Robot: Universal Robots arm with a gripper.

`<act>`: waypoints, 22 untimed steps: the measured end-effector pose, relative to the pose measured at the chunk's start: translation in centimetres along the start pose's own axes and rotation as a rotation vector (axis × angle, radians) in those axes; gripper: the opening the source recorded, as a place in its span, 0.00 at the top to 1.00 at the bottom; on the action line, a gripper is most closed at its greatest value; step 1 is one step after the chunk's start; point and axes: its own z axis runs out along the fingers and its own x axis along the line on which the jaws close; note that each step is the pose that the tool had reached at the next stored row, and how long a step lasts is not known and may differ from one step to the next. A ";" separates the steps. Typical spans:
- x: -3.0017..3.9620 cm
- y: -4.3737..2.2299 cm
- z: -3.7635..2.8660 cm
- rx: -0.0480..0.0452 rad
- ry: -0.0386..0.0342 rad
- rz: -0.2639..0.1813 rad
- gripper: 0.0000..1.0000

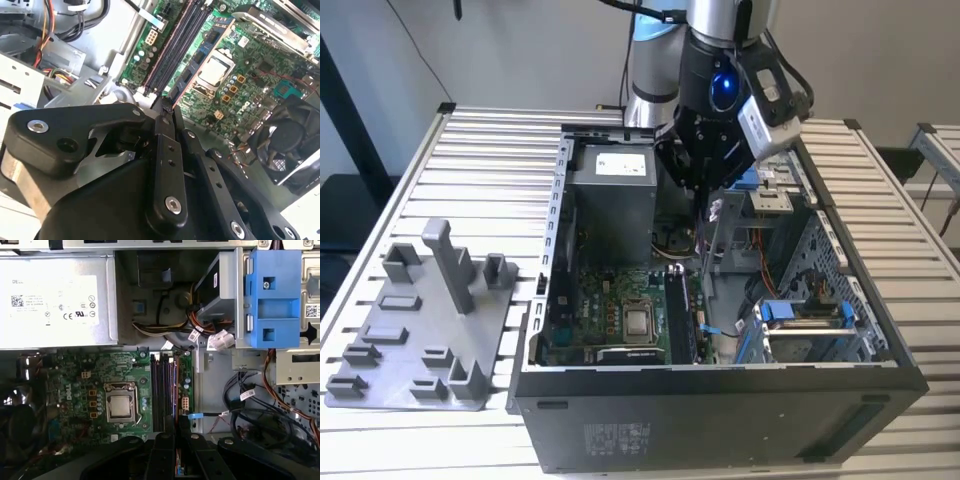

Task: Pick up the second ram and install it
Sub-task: 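Insert the second ram into the second slot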

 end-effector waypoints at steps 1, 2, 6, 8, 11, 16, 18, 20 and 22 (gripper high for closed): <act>0.01 -0.07 0.12 -0.0001 0.0000 0.000 0.86; 0.01 -0.10 0.20 -0.0002 -0.0001 0.000 0.86; 0.01 -0.16 0.42 0.0000 0.0000 0.000 0.86; 0.02 -0.17 0.59 0.0000 0.0000 0.000 0.86; 0.03 -0.17 0.85 0.0004 0.0000 0.000 0.86; 0.07 -0.19 1.64 0.0003 -0.0001 -0.001 0.86; 0.07 -0.19 1.67 0.0004 0.0000 -0.002 0.86; 0.07 -0.19 1.67 0.0004 0.0000 -0.002 0.86; 0.07 -0.19 1.68 0.0003 -0.0001 -0.002 0.86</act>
